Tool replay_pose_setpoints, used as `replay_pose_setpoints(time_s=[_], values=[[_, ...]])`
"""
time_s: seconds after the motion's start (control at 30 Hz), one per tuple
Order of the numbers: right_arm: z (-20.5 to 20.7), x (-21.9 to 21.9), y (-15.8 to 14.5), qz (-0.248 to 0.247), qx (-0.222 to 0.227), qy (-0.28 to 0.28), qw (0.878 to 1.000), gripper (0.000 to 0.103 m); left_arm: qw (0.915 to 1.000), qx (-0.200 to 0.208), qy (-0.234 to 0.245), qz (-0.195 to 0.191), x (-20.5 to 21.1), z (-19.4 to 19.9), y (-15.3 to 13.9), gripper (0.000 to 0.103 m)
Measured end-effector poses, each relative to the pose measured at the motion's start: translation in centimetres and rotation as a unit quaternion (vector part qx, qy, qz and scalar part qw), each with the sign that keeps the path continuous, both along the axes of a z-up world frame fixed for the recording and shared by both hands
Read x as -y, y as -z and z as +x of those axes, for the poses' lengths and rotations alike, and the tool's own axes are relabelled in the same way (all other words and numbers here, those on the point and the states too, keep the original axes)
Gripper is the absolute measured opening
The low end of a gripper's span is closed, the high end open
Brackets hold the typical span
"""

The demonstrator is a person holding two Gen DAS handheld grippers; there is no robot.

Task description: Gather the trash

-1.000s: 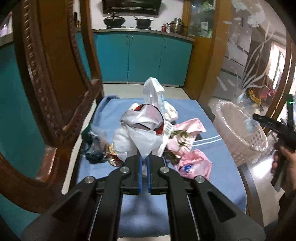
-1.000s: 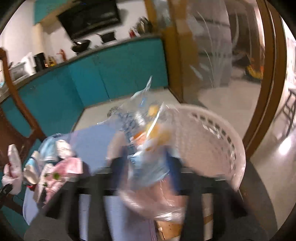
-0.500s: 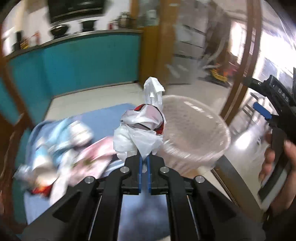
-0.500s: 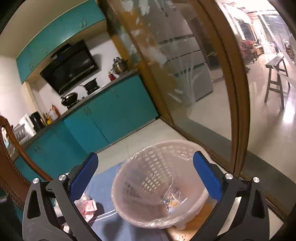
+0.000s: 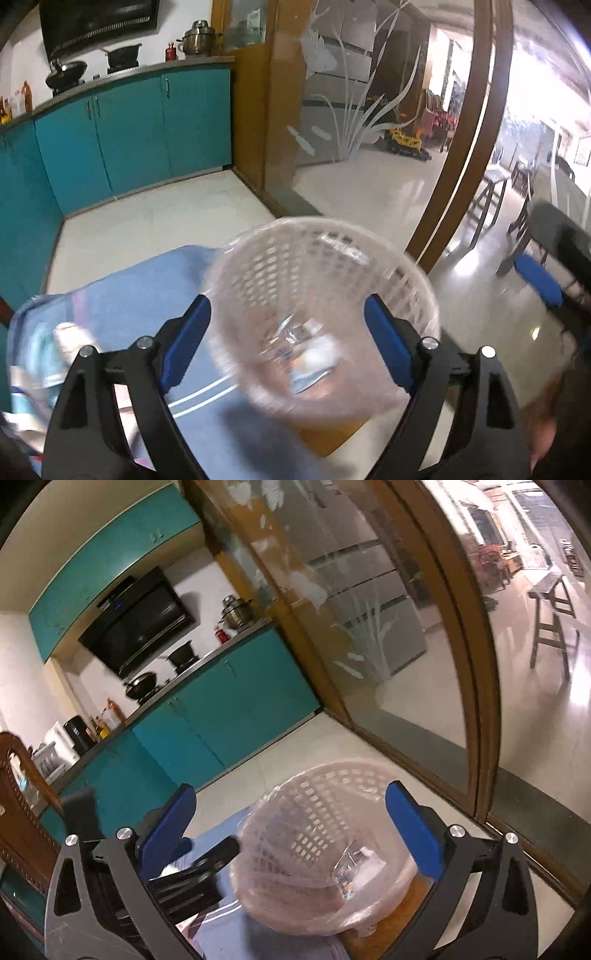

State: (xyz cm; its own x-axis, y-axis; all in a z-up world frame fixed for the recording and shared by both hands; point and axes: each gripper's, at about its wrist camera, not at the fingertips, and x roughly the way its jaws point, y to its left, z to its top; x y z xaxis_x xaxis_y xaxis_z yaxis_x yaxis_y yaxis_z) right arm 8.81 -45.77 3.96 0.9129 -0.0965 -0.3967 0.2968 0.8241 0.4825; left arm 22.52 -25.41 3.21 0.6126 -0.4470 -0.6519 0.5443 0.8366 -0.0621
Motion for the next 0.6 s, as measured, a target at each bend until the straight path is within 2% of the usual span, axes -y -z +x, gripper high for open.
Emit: replay_pose_setpoints(time_s=[0.07,0.17,0.2,0.27,0.33,0.37,0.5,0.6], values=[[0.4,-1.4,-0.1,-0.011,-0.006,-0.021,1.0,0.1,0.9994,0.011,-0.014,0.031,-3.9,-2.3,-0.2,0.085],[1.0,-4.7,-0.1,-0.029,-0.019,-0.069,0.997,0.1,0.9982,0.021,-0.046,0.033,-10.2,-6.1,-0.7,0.088],[1.2,-6.6,0.1,-0.039,-0.029,-0.099,0.994,0.1,0.9973,0.022,-0.064,0.028,-12.5,-7.3,-0.8,0.089],[1.4,-9.4,0.4,-0.059,-0.046,-0.136,0.988,0.1,0.9932,0.004,-0.116,-0.015,-17.8,-9.8,-0.9,0.09],[1.0,-13.4,0.8,-0.089,-0.063,-0.181,0.977,0.1,0.9842,-0.008,-0.168,-0.057,-22.5,-12.0,-0.6,0.092],[0.6,-15.3,1.0,-0.099,-0.069,-0.2,0.972,0.1,0.979,-0.007,-0.196,-0.057,-24.4,-13.2,-0.3,0.092],[-1.2,-20.9,1.7,-0.139,-0.088,-0.254,0.953,0.1,0.9715,0.004,-0.237,-0.016,-28.3,-16.2,0.9,0.092],[-2.7,-23.4,2.2,-0.158,-0.09,-0.273,0.945,0.1,0.9682,-0.016,-0.247,-0.038,-29.9,-17.2,2.2,0.092]])
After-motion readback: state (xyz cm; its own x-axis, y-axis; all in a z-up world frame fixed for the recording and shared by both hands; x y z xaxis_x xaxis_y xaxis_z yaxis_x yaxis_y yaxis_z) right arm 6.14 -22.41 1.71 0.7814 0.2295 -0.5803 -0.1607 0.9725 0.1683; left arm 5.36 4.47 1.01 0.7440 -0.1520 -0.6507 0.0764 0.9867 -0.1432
